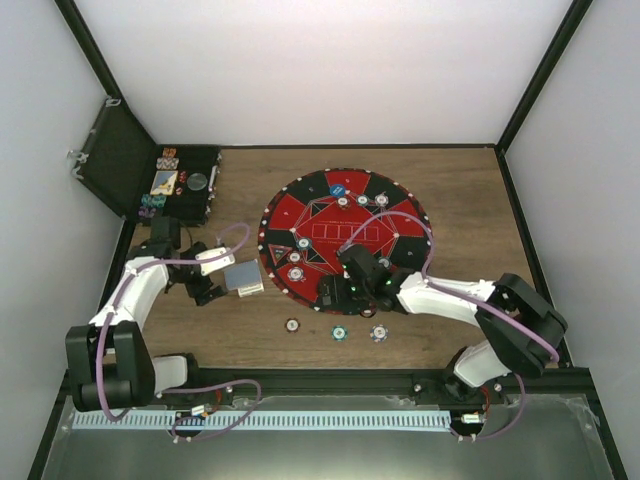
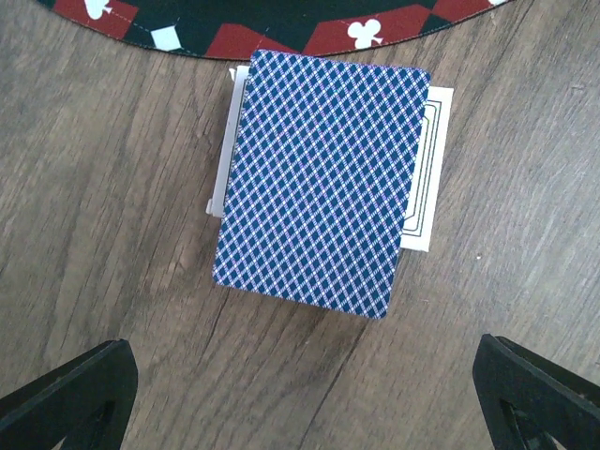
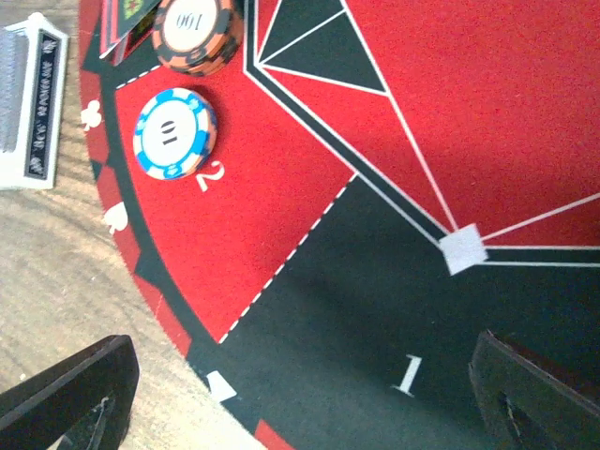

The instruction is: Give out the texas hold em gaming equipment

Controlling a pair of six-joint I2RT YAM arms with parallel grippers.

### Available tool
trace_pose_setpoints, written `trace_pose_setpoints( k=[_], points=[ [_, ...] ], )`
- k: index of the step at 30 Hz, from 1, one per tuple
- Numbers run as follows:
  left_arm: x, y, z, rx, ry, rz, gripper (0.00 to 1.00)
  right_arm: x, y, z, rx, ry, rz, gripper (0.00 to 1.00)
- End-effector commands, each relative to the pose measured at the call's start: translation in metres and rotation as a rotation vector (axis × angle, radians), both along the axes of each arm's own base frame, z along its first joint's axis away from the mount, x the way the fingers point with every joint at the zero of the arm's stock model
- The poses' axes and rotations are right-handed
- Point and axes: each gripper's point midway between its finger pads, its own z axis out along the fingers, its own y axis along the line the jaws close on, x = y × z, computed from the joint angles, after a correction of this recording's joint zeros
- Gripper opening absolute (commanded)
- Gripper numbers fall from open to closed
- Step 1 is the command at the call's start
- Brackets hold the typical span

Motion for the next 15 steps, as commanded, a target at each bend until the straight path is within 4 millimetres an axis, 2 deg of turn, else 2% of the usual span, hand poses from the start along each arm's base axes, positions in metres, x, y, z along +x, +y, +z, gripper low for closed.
trace_pose_setpoints(
  k=[1, 15],
  points=[
    [0.005, -0.010, -0.005, -0.015, -0.045, -0.079, 1.00, 0.000, 0.017, 0.023, 0.131, -0.091, 0.034, 1.00],
    [0.002, -0.018, -0.023, 0.004, 0.009, -0.182, 1.00, 0.002, 0.017, 0.014, 0.112, -0.080, 0.034, 1.00]
  ],
)
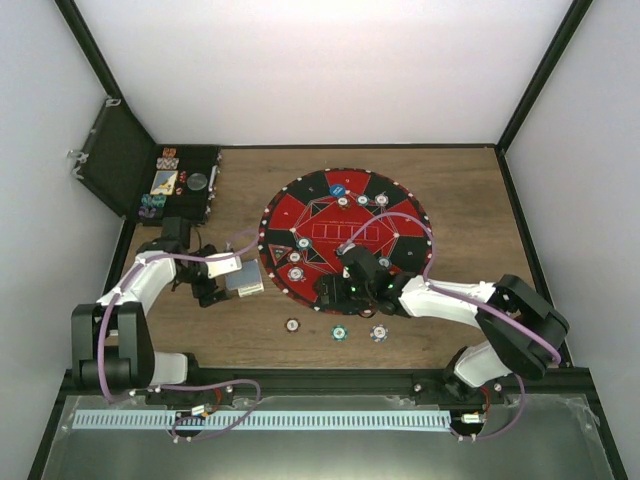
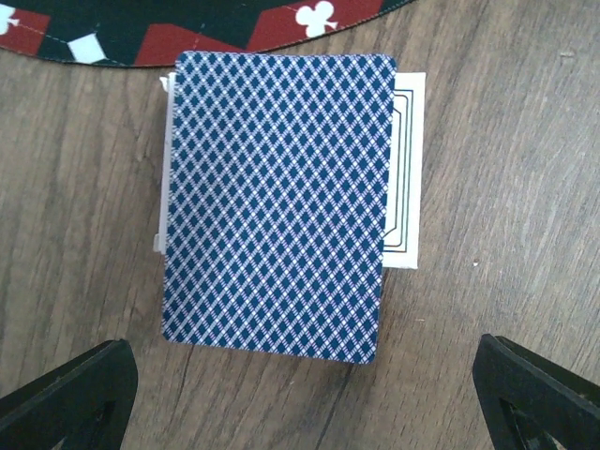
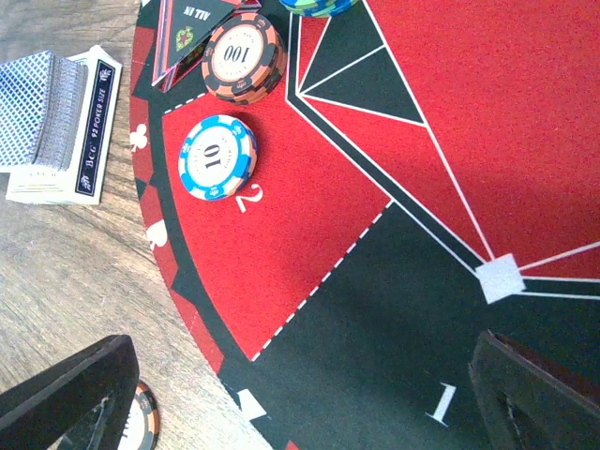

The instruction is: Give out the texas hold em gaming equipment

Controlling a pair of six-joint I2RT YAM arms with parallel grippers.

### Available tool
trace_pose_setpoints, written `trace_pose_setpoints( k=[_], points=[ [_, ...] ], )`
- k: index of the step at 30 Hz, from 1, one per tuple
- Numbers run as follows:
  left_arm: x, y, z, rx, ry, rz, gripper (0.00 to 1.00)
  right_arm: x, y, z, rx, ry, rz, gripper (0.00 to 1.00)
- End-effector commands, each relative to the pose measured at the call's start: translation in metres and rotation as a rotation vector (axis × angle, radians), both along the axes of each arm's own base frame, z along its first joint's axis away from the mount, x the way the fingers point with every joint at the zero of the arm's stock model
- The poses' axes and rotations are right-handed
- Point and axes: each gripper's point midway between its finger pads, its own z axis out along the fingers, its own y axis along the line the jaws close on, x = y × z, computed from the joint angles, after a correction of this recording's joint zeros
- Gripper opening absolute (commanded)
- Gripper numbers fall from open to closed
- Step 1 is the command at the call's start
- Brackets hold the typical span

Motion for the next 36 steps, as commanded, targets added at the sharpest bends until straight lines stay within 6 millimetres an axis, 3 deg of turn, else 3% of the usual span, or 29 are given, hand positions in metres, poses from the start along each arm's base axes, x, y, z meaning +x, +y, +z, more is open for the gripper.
trace_pose_setpoints(
  k=[1, 20, 36],
  points=[
    [0.001, -0.007, -0.001, -0.015, -0.012, -0.067, 1.00, 0.003, 0.007, 0.006, 0.020, -0.022, 0.008, 1.00],
    [0.016, -0.009, -0.012, 0.005, 0.003, -0.083, 1.00, 0.001, 0.008, 0.005, 0.026, -0.007, 0.010, 0.97],
    [0.004, -0.010, 0.019, 0.024, -0.082, -0.140, 1.00, -0.003, 0.006, 0.003, 0.027, 0.012, 0.008, 0.93]
  ],
)
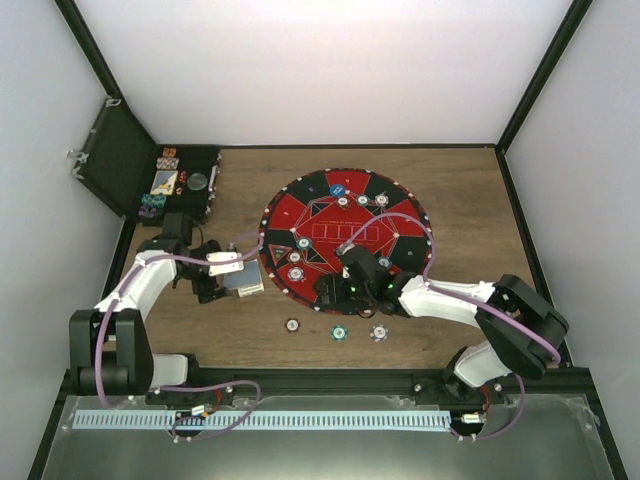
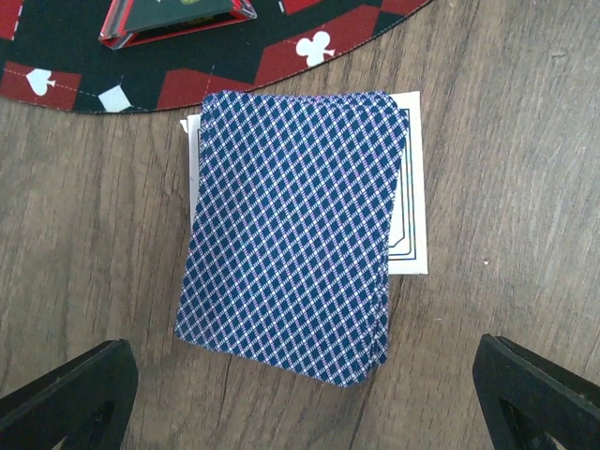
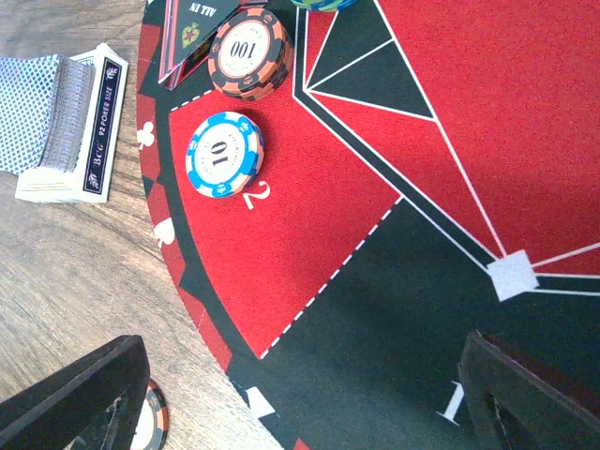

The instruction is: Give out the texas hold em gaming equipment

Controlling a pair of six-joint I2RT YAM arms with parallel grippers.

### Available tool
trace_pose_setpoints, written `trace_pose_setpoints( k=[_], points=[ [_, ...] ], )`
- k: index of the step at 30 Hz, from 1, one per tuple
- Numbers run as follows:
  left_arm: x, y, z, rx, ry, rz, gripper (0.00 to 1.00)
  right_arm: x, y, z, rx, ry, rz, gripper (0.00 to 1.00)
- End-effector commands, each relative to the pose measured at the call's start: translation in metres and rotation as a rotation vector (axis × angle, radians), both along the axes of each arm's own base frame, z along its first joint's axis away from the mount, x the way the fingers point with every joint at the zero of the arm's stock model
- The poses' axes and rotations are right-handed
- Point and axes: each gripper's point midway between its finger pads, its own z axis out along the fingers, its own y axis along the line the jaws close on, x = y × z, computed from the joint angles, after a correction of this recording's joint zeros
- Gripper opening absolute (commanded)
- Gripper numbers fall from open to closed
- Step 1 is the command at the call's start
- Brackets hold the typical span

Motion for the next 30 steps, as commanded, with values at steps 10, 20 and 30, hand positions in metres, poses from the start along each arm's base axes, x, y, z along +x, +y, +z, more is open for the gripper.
trace_pose_setpoints(
  k=[10, 20, 30],
  points=[
    [0.011, -0.006, 0.001, -0.012, 0.099, -0.097, 1.00, -0.002, 0.005, 0.003, 0.020, 0.001, 0.013, 0.92],
    [0.014, -0.005, -0.011, -0.006, 0.128, -0.116, 1.00, -0.004, 0.004, 0.004, 0.026, 0.003, 0.017, 0.90],
    [0.011, -0.006, -0.012, -0.008, 0.142, -0.127, 1.00, -0.007, 0.004, 0.004, 0.034, 0.009, 0.025, 0.87]
  ],
)
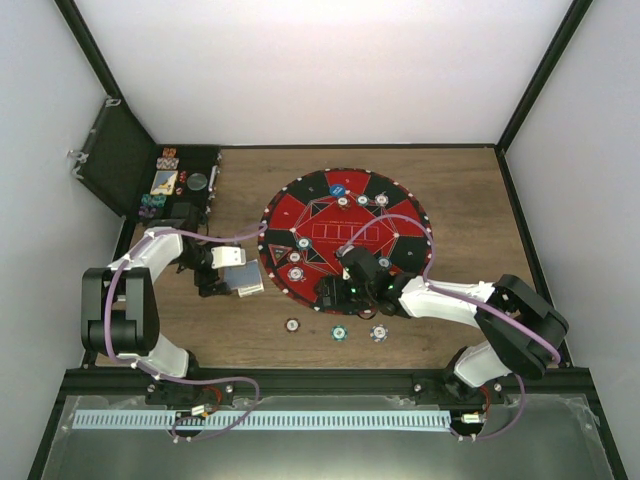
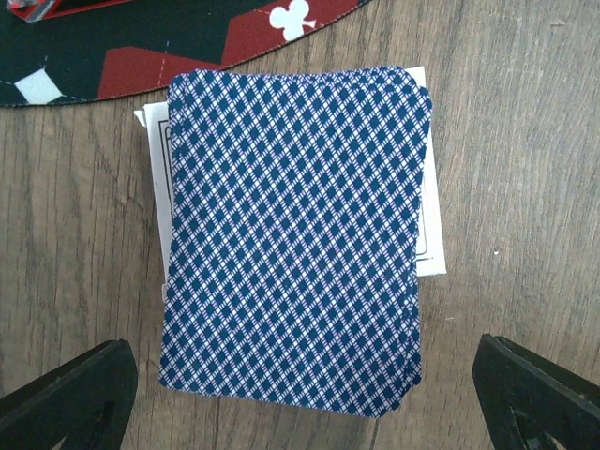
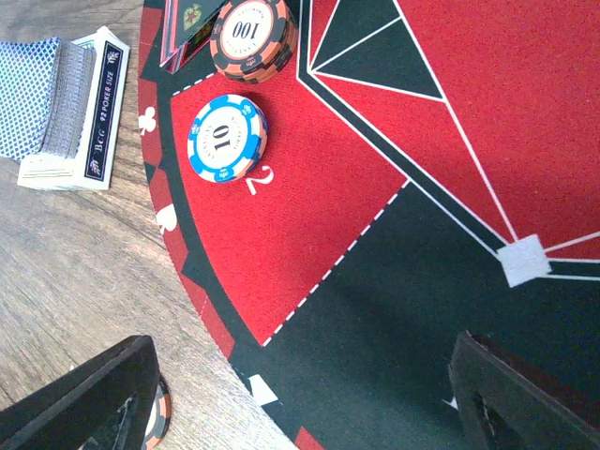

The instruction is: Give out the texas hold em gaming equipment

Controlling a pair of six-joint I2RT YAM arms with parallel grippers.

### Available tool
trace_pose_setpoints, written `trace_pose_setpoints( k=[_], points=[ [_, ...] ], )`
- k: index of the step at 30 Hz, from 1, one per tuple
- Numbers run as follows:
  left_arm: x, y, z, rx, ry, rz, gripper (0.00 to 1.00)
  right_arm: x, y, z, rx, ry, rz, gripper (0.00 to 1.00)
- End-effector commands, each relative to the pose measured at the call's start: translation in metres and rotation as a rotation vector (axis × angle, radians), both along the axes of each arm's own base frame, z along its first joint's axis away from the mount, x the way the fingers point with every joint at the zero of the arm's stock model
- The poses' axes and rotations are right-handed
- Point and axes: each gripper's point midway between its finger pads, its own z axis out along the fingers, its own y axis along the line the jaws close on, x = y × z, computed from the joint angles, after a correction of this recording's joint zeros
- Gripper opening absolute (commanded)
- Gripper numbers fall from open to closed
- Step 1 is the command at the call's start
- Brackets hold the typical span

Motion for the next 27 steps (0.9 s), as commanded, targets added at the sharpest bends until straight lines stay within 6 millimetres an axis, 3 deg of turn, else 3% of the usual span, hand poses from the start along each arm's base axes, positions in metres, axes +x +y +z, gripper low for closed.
trace_pose_setpoints(
  k=[1, 11, 27],
  points=[
    [-0.001, -0.006, 0.005, -0.026, 0.002, -0.051, 1.00, -0.003, 0.004, 0.007, 0.028, -0.010, 0.009, 0.87],
    [-0.004, -0.010, 0.004, -0.036, 0.017, -0.060, 1.00, -0.004, 0.005, 0.007, 0.030, -0.003, 0.016, 0.86],
    [0.016, -0.011, 0.016, -0.035, -0.053, -0.047, 1.00, -0.006, 0.005, 0.006, 0.032, 0.002, 0.022, 0.85]
  ],
)
